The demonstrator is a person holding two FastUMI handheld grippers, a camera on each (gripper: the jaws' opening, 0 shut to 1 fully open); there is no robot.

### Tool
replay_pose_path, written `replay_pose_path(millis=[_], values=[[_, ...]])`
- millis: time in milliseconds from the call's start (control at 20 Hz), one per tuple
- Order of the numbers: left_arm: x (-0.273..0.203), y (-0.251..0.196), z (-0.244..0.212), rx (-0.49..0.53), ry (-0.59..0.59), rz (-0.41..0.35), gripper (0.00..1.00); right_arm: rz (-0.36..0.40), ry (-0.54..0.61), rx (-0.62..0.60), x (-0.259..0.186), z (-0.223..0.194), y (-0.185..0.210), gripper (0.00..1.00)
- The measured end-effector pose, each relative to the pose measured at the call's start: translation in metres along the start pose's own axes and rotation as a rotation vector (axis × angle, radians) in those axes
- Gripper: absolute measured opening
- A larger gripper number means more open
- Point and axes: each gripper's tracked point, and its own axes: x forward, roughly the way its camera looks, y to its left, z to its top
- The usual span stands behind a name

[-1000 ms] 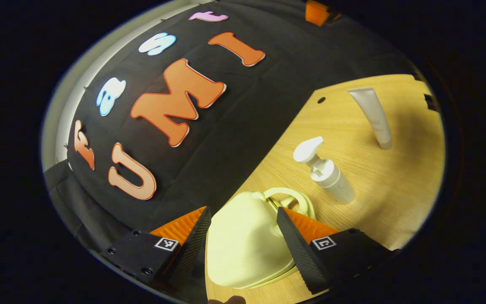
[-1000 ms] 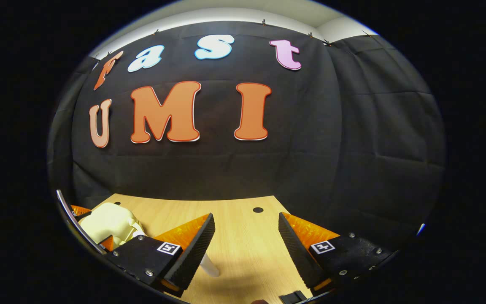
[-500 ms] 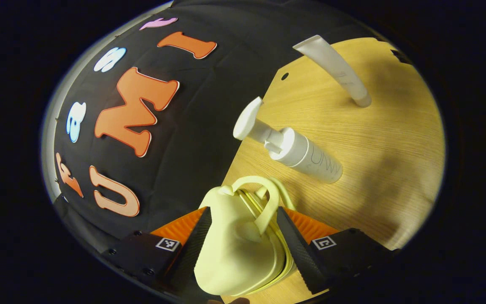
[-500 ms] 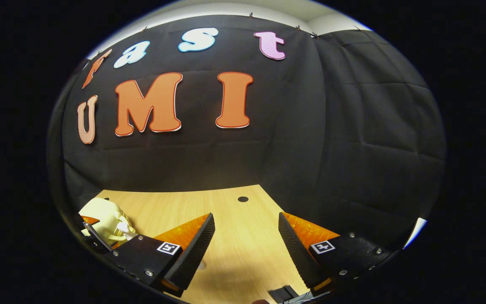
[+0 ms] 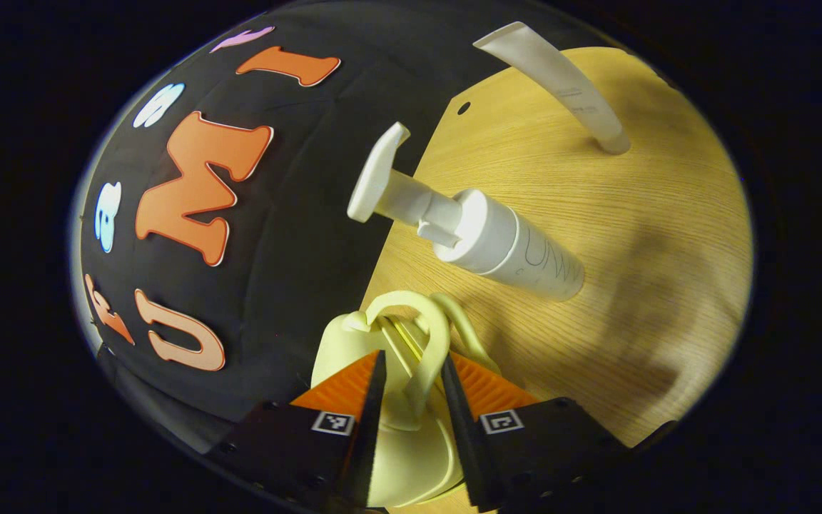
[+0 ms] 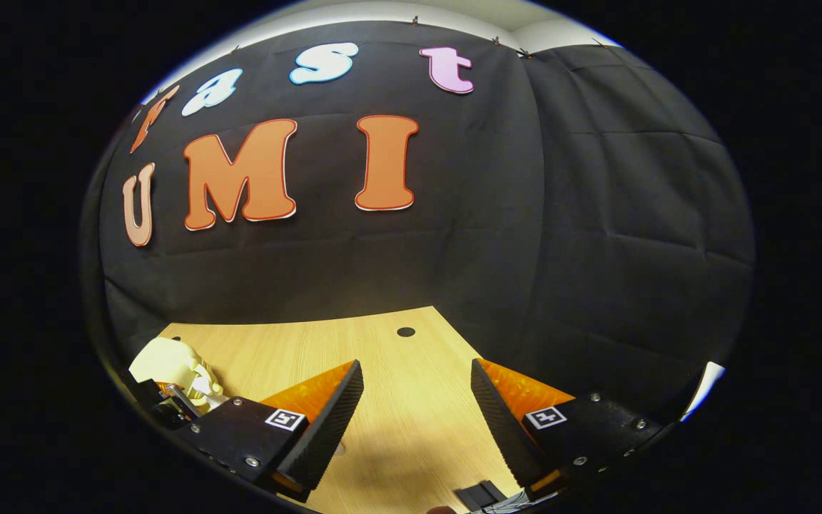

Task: First open the suitcase, pack the skin care products into it, and then close the suitcase.

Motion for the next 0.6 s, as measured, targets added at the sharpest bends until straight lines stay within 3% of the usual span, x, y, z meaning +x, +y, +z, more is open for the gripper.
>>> replay_pose_path(millis=[50,100,200,350,550,600], values=[[0.001,-0.002,-0.001,0.01,0.005,-0.005,0.41,0.003,0.0,0.001,0.0,0.0,0.001,0.96],[0.0,-0.002,0.001,0.021,0.003,-0.006,0.22,0.007,0.0,0.004,0.0,0.001,0.002,0.96],[-0.003,0.005,0.005,-0.007,-0.006,-0.018,0.08,0.015,-0.001,0.005,-0.001,0.003,0.006,0.96],[-0.013,0.009,0.005,-0.181,0.024,-0.117,0.07,0.029,-0.018,-0.008,-0.002,0.008,0.012,0.96],[-0.023,0.053,0.006,-0.393,0.007,-0.146,0.07,0.063,-0.043,-0.005,-0.003,0.02,0.027,0.96],[-0.025,0.066,0.007,-0.434,0.002,-0.157,0.01,0.072,-0.052,-0.004,-0.002,0.024,0.032,0.96]])
